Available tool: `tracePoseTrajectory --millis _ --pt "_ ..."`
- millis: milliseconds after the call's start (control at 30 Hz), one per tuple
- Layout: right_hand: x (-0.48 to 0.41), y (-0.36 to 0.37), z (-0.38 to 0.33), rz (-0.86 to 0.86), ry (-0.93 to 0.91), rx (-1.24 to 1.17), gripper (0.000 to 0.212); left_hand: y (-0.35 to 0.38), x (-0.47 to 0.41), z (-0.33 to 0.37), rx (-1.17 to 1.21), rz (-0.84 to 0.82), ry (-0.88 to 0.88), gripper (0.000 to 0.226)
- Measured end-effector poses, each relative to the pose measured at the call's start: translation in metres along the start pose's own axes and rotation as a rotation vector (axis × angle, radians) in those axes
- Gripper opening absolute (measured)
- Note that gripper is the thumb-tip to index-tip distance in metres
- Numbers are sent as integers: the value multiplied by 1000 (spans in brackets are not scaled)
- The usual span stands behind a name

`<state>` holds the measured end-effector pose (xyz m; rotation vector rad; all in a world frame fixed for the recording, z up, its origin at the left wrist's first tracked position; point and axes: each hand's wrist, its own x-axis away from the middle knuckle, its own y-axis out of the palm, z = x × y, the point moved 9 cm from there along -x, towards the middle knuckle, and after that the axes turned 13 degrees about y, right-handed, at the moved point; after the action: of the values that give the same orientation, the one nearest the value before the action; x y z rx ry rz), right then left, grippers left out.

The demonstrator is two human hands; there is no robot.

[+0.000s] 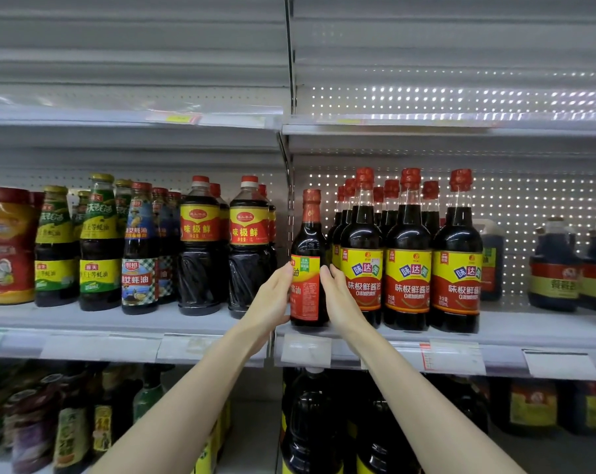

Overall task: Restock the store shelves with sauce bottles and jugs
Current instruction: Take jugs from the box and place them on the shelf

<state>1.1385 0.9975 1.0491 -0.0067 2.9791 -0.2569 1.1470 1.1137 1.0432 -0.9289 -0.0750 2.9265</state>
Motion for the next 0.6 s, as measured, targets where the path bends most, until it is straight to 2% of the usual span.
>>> tracePoseTrajectory --millis 133,233,267,333,400,467,533,600 --pt "4 1 3 -24 -19 -20 65 -4 -3 -5 -37 35 -19 44" --pt "15 0 -1 -14 -70 -20 61 0 -5 -7 -11 22 -35 44" --pt "16 -1 -1 -16 -78 -21 56 3 -6 -6 15 23 -30 44" --pt "20 -2 -1 -47 -74 -36 28 8 -8 -4 49 38 -28 46" --pt "22 -1 -3 -73 -82 -43 23 9 -8 -4 51 57 -27 46" --pt "17 -1 -1 -73 -73 -30 27 8 -7 -3 39 67 -13 45" --pt "13 0 -1 -49 -77 -18 47 6 -4 -1 27 50 -1 40" --pt "6 -1 3 -36 -53 -6 57 5 -2 1 16 26 2 35"
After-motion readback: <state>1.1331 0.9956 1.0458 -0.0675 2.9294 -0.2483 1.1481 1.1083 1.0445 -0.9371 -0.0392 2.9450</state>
